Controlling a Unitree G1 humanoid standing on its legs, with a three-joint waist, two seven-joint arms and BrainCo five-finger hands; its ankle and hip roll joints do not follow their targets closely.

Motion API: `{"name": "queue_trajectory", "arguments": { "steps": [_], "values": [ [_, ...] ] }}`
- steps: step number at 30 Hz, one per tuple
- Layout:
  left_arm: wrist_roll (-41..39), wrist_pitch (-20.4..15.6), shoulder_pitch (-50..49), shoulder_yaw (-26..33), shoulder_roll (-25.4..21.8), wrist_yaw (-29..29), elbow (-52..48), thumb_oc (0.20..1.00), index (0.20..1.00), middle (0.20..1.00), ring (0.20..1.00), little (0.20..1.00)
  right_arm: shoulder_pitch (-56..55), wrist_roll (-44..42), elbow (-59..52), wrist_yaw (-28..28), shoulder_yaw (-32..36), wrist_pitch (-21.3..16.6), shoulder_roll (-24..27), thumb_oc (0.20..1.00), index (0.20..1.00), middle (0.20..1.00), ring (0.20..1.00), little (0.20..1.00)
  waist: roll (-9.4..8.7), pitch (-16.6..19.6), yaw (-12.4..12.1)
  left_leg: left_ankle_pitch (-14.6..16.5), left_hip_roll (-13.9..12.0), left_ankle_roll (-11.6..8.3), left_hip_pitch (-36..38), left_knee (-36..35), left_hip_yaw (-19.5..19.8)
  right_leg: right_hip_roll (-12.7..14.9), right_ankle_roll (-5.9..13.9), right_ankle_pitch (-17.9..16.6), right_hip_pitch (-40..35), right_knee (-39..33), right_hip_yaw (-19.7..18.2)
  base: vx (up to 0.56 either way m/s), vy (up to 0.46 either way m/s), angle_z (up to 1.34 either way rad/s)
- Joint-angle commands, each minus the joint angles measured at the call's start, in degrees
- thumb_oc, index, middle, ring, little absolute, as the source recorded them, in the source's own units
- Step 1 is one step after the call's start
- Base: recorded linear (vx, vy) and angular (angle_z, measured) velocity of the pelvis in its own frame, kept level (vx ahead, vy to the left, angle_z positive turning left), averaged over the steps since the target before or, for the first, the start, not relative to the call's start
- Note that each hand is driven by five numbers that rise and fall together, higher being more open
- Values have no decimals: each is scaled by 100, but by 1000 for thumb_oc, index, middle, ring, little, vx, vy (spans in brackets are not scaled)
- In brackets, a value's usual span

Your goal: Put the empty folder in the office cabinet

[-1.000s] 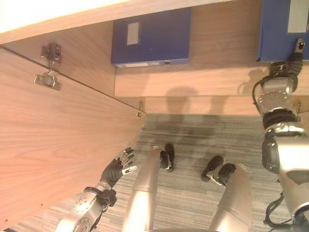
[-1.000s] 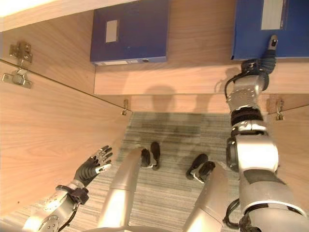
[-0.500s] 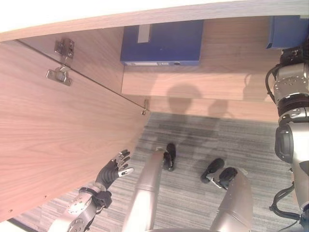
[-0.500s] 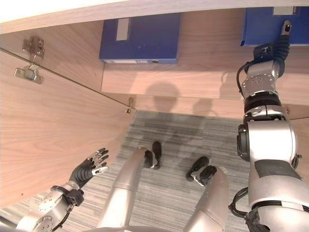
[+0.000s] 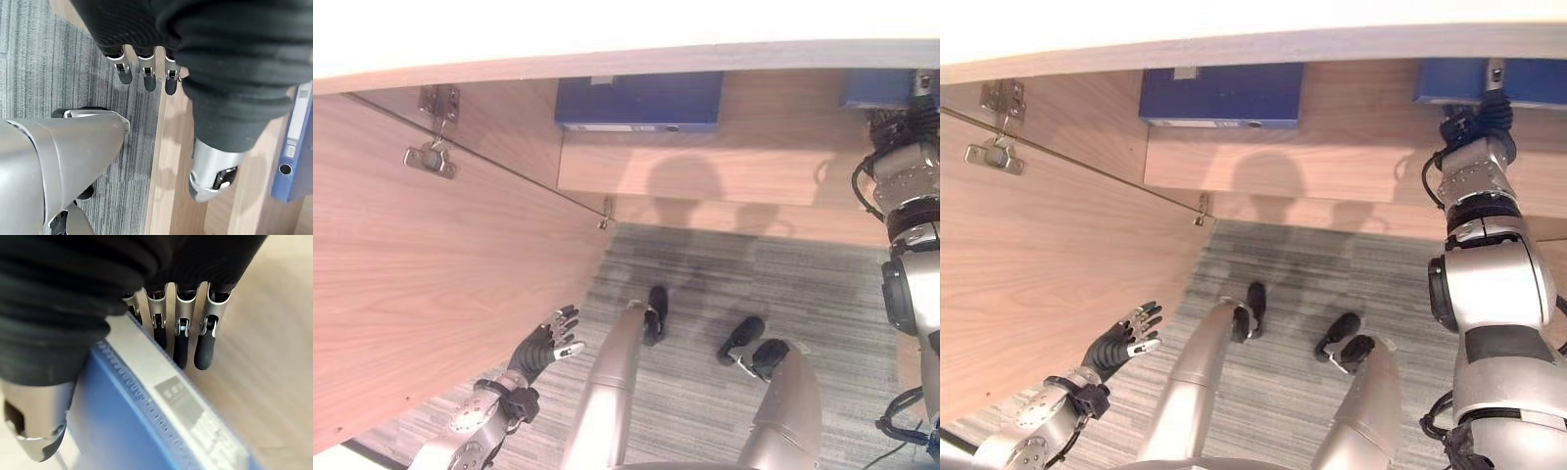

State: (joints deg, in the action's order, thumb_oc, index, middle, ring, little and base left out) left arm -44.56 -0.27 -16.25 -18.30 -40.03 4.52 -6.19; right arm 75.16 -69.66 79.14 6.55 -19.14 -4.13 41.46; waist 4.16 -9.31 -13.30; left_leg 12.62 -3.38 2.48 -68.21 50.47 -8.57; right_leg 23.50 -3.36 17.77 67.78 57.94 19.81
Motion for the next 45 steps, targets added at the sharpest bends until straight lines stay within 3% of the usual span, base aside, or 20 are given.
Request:
{"name": "queue_trajectory", "arguments": {
  "steps": [1,3,5,6,7,9,13,16,18,24,27,38,42,45],
  "values": [
    [-47,-129,-85,51,-484,90,-272,1000,1000,1000,1000,1000,416,708,-75,-303,-333,210,210,1000,1000,1000,1000,1000,-51,-276,-221,-244,-291,-97,28,-742,-220,-75,445,-277,-450,-957,-30,-58,19,-7],
    [-45,-146,-110,67,-520,113,-272,1000,1000,1000,1000,1000,408,981,-51,-415,-504,318,178,1000,1000,1000,1000,1000,-45,-329,-206,-339,-311,-113,128,-951,-230,-113,492,-409,-524,-1169,20,-62,25,-13],
    [21,-180,-239,205,-813,306,-280,1000,1000,1000,1000,1000,384,2404,-288,-1058,-1660,603,378,1000,1000,1000,1000,1000,-79,-527,-152,-606,-354,-177,347,-1578,-273,-228,650,-727,-683,-1759,192,-121,20,-14],
    [23,-180,-242,209,-799,310,-283,1000,1000,1000,1000,1000,399,2417,-282,-1071,-1672,605,381,1000,1000,1000,1000,1000,-62,-532,-146,-644,-352,-171,362,-1619,-274,-237,641,-760,-702,-1800,207,-145,-21,-18],
    [61,-196,-378,311,-951,451,-299,1000,1000,1000,1000,1000,406,3034,-658,-1337,-2346,617,594,1000,1000,1000,1000,1000,-76,-634,-98,-882,-389,-237,504,-2064,-266,-317,686,-947,-877,-2237,327,-101,-26,-13],
    [51,-196,-464,380,-1017,516,-325,1000,1000,1000,1000,1000,423,3309,-820,-1432,-2655,582,723,1000,1000,1000,1000,1000,-76,-681,-80,-1022,-403,-294,570,-2277,-274,-364,717,-1046,-973,-2468,403,-77,-26,-7],
    [164,-262,-605,596,-1274,706,-472,1000,1000,1000,1000,1000,484,4524,-1584,-1724,-3858,431,1107,1000,1000,1000,1000,1000,-129,-851,-10,-1551,-392,-506,980,-3353,-299,-651,884,-1483,-1298,-3460,655,-54,-45,-7],
    [194,-307,-571,680,-1341,750,-505,1000,1000,1000,1000,1000,593,4569,-1956,-1803,-4160,396,1275,1000,1000,1000,1000,1000,-150,-937,19,-1744,-341,-578,1206,-3782,-327,-762,958,-1674,-1416,-3827,714,-36,-31,-7],
    [275,-361,-462,723,-1455,858,-521,1000,1000,1000,1000,1000,775,4756,-2591,-2035,-4745,367,1547,1000,1000,1000,1000,1000,-209,-1032,63,-1957,-315,-662,1424,-4157,-394,-887,1039,-1907,-1557,-4264,750,-38,-35,-14],
    [372,-386,-276,730,-1493,915,-551,1000,1000,1000,1000,1000,945,5148,-3483,-2354,-5445,441,1773,1000,1000,1000,1000,1000,-218,-1120,147,-2039,-281,-687,1619,-4344,-433,-960,1063,-2063,-1699,-4541,705,-24,-4,-11],
    [440,-332,-70,737,-1446,920,-599,1000,1000,1000,1000,1000,844,6101,-3704,-2628,-5838,644,1559,1000,1000,1000,1000,1000,-199,-1140,168,-2068,-288,-704,1787,-4402,-486,-989,1066,-2111,-1839,-4668,673,-26,-12,-7],
    [525,-123,268,855,-864,883,-640,1000,1000,1000,1000,1000,-953,7970,-3579,-3118,-4991,855,586,1000,1000,1000,1000,1000,-283,-864,210,-2079,-248,-693,3029,-4742,-487,-1295,994,-2092,-3062,-5061,688,4,-69,-7],
    [509,-8,331,869,-722,1000,-646,1000,1000,1000,1000,1000,-1506,8163,-3111,-3080,-4542,887,191,1000,1000,1000,1000,1000,-406,-662,235,-2064,-322,-757,3569,-4799,-499,-1507,968,-2101,-3744,-5421,782,50,-130,2],
    [505,67,255,967,-668,1054,-627,1000,1000,1000,1000,1000,-1697,8108,-2897,-3039,-4280,906,-113,1000,1000,1000,1000,1000,-616,-588,196,-1924,-438,-807,3886,-4612,-410,-1727,927,-2138,-4228,-5757,716,42,-160,-7]
  ]
}}
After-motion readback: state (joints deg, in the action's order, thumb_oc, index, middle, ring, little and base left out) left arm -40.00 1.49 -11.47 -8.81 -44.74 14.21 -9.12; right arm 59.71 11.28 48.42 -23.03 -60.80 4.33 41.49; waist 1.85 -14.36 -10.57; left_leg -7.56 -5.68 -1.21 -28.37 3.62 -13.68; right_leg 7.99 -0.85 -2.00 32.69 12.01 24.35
